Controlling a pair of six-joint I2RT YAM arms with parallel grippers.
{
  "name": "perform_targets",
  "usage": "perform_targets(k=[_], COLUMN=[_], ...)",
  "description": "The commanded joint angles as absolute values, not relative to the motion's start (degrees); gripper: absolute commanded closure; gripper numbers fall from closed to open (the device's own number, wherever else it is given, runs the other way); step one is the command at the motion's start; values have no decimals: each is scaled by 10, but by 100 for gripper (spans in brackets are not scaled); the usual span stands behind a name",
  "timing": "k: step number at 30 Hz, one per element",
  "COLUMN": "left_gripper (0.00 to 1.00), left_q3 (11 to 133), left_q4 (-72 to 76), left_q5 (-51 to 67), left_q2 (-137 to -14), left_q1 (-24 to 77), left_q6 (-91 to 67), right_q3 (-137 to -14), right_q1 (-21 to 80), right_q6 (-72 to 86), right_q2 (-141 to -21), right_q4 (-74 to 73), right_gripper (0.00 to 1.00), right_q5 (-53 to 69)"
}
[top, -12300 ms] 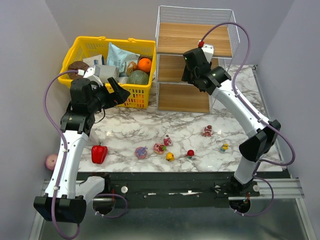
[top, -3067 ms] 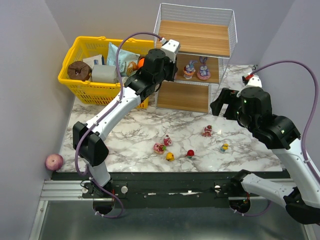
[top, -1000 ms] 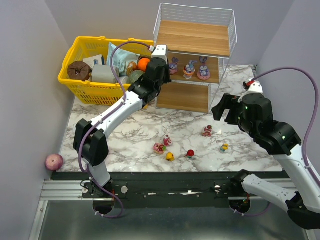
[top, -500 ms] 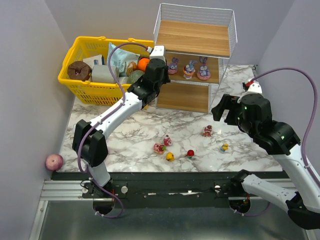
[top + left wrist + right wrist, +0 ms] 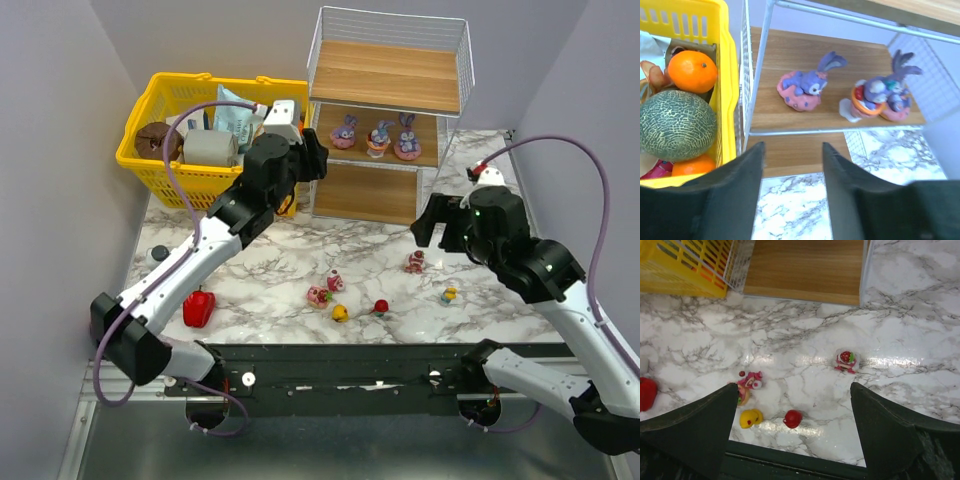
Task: Place and organize the plastic toys onto the shelf
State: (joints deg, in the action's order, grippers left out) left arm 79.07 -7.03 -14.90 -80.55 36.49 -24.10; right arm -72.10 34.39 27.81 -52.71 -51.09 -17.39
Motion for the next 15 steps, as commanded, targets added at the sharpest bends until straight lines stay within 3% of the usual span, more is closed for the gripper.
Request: perform_targets(k=[1,3,4,6,15], left_gripper=[27,18,8,1,1], left_q3=[724,680,665,634,570], left_q4=[-96,-96,-98,-106,-135], left_q5=[-121,-126,-129,-138,-132], left_q2=[-739,-700,-687,-659,-600], left_q1=[363,363,363,363,363], left_q6=[-250,-247,-247,-248,-257], right_q3=[-660,-603,-586,-554,-387], right_q1=[342,342,343,345,417], right_q6=[234,222,228,249,330], right_q2=[-528,-513,-509,-507,-511], right_q4=[-457,-420,-392,-372,-277], right_gripper=[0,0,0,0,2], right_q5=[-72,-35,-5,29,18])
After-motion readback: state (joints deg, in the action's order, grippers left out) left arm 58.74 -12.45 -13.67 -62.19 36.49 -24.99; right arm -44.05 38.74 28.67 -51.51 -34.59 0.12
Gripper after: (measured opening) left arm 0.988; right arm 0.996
